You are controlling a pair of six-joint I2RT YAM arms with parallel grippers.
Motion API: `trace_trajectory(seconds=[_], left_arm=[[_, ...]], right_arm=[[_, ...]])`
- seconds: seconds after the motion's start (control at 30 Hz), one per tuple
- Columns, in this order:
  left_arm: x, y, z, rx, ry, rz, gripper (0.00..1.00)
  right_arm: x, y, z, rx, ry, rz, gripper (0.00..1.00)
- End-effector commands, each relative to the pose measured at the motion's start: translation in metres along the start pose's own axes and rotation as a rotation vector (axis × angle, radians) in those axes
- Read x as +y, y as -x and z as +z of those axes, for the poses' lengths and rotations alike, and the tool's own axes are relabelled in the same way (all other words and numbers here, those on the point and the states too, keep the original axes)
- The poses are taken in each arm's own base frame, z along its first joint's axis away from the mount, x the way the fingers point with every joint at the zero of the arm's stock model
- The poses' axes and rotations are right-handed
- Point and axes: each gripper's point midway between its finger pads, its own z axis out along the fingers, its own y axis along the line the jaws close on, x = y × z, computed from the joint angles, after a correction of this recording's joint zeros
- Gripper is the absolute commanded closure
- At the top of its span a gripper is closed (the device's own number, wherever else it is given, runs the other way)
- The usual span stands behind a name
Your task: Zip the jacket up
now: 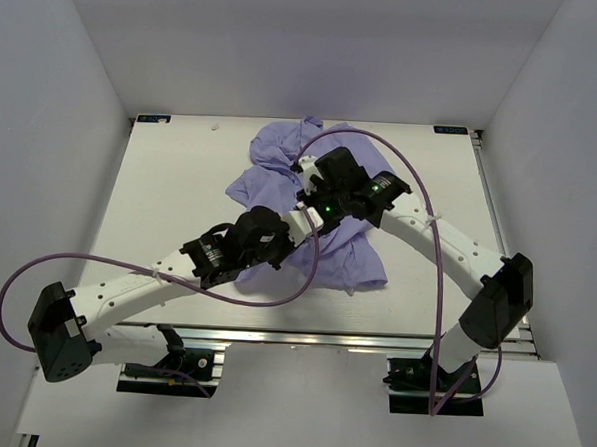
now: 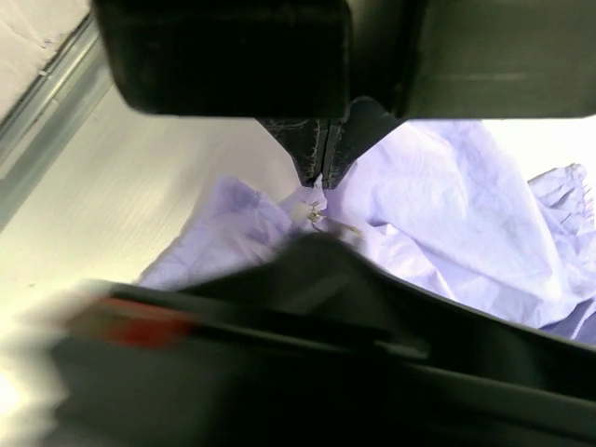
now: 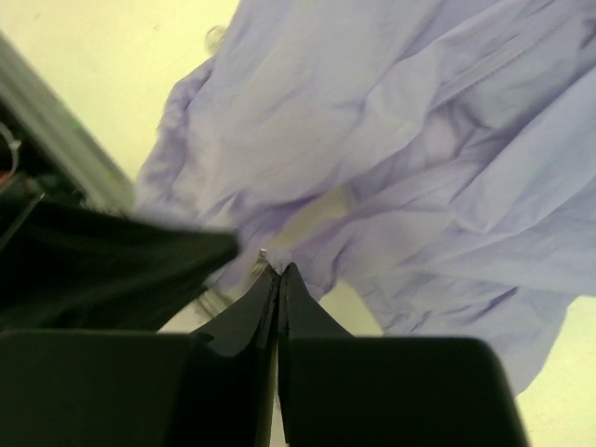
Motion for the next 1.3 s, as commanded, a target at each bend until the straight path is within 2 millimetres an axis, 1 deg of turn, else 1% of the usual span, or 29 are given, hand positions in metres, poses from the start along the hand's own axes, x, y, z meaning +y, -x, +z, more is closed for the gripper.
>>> trace_trajectory(seconds=[0.0,0.1,0.13,0.4,0.53,0.6,0.7,0.73,0.77,0.8,0.83,0.9,0.93,0.97,1.0,1.03,1.07,1.1,1.13,1.17,1.2,1.23,1.27], left_arm=[[-0.004,0.024,-0.013,-0.097,-0.033,-0.005,1.0],[-0.004,0.025,-0.015,-0.095,-0.038,-0.006,1.0],[-0.005,0.026,-0.015,-0.097,-0.041,-0.007,1.0],[-0.003,0.041,-0.023,-0.147,-0.039,-0.008,1.0],[0.0,0.053,-0.033,-0.179,-0.037,-0.016,1.0],[0.001,0.058,-0.038,-0.196,-0.038,-0.019,1.0],[-0.002,0.066,-0.048,-0.227,-0.058,-0.037,1.0],[-0.004,0.068,-0.051,-0.237,-0.068,-0.05,1.0],[-0.003,0.07,-0.055,-0.248,-0.068,-0.06,1.0],[-0.004,0.068,-0.057,-0.24,-0.068,-0.068,1.0],[-0.004,0.067,-0.059,-0.239,-0.069,-0.087,1.0],[-0.008,0.063,-0.061,-0.234,-0.087,-0.103,1.0],[-0.009,0.062,-0.062,-0.238,-0.091,-0.129,1.0],[-0.019,0.062,-0.063,-0.241,-0.146,-0.138,1.0],[-0.023,0.058,-0.063,-0.226,-0.161,-0.171,1.0],[-0.027,0.056,-0.063,-0.217,-0.177,-0.208,1.0],[-0.035,0.053,-0.064,-0.207,-0.215,-0.225,1.0],[-0.04,0.051,-0.066,-0.198,-0.237,-0.271,1.0],[-0.045,0.044,-0.066,-0.179,-0.257,-0.292,1.0],[-0.05,0.041,-0.068,-0.168,-0.278,-0.311,1.0],[-0.057,0.038,-0.071,-0.148,-0.311,-0.35,1.0],[-0.061,0.035,-0.075,-0.137,-0.329,-0.371,1.0],[-0.065,0.033,-0.077,-0.124,-0.345,-0.388,1.0]], right_arm=[[-0.02,0.023,0.004,-0.044,-0.079,0.018,1.0],[-0.028,0.026,0.016,-0.028,-0.073,0.014,1.0],[-0.031,0.023,0.023,-0.009,-0.07,0.014,1.0],[-0.037,0.016,0.038,0.006,-0.054,-0.07,1.0],[-0.057,0.014,0.052,0.027,-0.146,-0.046,1.0],[-0.066,0.016,0.056,0.018,-0.177,-0.04,1.0],[-0.088,0.024,0.062,0.013,-0.24,-0.009,1.0],[-0.104,0.033,0.062,0.001,-0.295,0.006,1.0],[-0.109,0.036,0.063,-0.005,-0.312,0.018,1.0],[-0.116,0.042,0.062,-0.022,-0.332,0.022,1.0],[-0.128,0.046,0.064,-0.029,-0.357,0.032,1.0],[-0.142,0.064,0.059,-0.079,-0.404,0.037,1.0],[-0.156,0.066,0.064,-0.077,-0.427,0.057,1.0],[-0.162,0.082,0.06,-0.113,-0.44,0.06,1.0],[-0.17,0.089,0.059,-0.126,-0.461,0.066,1.0],[-0.186,0.088,0.068,-0.114,-0.486,0.08,1.0],[-0.193,0.109,0.063,-0.162,-0.502,0.075,1.0],[-0.205,0.117,0.06,-0.182,-0.544,0.08,1.0],[-0.227,0.115,0.07,-0.172,-0.581,0.098,1.0],[-0.238,0.124,0.068,-0.195,-0.609,0.11,1.0],[-0.249,0.145,0.057,-0.258,-0.651,0.112,1.0],[-0.271,0.151,0.063,-0.288,-0.693,0.114,1.0],[-0.282,0.162,0.06,-0.328,-0.738,0.099,1.0]])
